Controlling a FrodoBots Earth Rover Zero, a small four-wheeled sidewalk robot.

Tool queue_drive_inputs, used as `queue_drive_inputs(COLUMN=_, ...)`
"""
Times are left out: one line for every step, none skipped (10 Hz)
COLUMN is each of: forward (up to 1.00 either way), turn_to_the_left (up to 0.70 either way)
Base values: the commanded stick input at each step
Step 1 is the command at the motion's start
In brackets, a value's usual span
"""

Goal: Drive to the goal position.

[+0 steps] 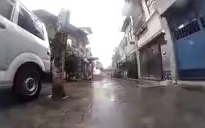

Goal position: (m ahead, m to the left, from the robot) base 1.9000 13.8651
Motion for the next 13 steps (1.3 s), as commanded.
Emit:
queue_drive_inputs(forward=0.99, turn_to_the_left=0.0)
queue_drive_inputs(forward=0.99, turn_to_the_left=0.0)
queue_drive_inputs(forward=0.99, turn_to_the_left=0.0)
queue_drive_inputs(forward=0.99, turn_to_the_left=0.0)
queue_drive_inputs(forward=0.99, turn_to_the_left=0.0)
queue_drive_inputs(forward=0.99, turn_to_the_left=0.0)
queue_drive_inputs(forward=0.99, turn_to_the_left=0.0)
queue_drive_inputs(forward=0.99, turn_to_the_left=0.0)
queue_drive_inputs(forward=0.99, turn_to_the_left=0.0)
queue_drive_inputs(forward=0.99, turn_to_the_left=0.0)
queue_drive_inputs(forward=0.99, turn_to_the_left=0.0)
queue_drive_inputs(forward=0.99, turn_to_the_left=0.0)
queue_drive_inputs(forward=0.99, turn_to_the_left=0.0)
